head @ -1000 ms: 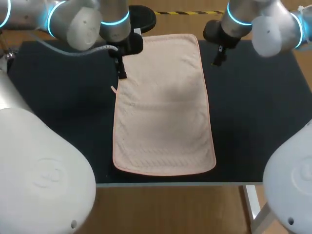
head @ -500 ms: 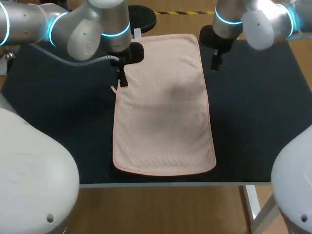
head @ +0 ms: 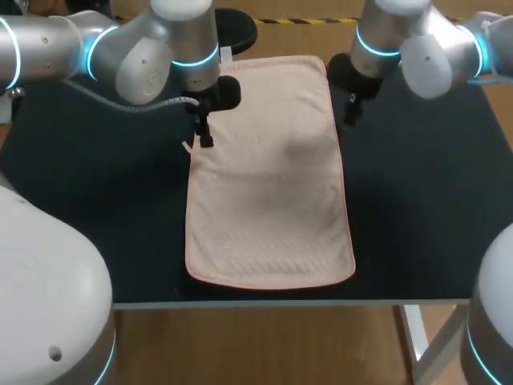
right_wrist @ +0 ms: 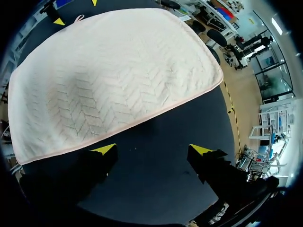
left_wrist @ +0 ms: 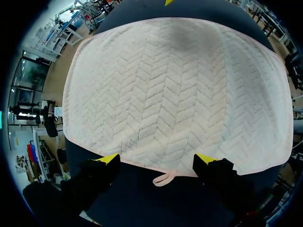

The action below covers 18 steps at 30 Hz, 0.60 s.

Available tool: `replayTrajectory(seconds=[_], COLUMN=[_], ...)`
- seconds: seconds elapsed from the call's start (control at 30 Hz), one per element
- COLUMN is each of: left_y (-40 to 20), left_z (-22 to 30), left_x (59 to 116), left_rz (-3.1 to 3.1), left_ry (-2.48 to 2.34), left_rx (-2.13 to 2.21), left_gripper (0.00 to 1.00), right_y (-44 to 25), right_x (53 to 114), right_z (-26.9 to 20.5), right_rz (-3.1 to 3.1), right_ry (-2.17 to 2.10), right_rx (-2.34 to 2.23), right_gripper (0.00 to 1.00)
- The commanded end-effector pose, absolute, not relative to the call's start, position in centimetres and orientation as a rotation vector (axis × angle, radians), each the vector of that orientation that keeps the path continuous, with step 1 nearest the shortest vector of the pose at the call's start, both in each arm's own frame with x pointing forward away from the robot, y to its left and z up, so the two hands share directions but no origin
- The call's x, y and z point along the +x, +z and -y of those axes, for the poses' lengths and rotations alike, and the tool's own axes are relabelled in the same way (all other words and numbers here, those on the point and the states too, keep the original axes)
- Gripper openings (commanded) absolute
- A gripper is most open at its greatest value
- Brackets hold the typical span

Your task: Fold the towel

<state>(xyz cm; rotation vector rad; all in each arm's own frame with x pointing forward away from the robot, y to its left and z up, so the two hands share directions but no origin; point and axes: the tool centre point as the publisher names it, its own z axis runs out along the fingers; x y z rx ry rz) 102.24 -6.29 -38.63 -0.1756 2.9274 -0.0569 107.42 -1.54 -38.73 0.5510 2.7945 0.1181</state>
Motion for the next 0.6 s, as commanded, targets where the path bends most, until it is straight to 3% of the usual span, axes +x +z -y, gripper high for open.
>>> replayTrajectory(seconds=[0.03, 0.6], left_y=[-39.2, -39.8], left_z=[6.2, 6.6], left_x=[102.5, 102.6], left_rz=[-2.931, -2.920], left_ry=[-0.066, -0.077], left_rx=[-0.172, -0.081], left_gripper=[1.00, 1.00], right_y=[-39.5, -40.7], right_x=[107.7, 108.5], right_z=[1.7, -0.4], right_rz=[-2.842, -2.938], right_ry=[0.157, 0.173], right_rx=[0.450, 0.066], right_gripper=[1.00, 1.00])
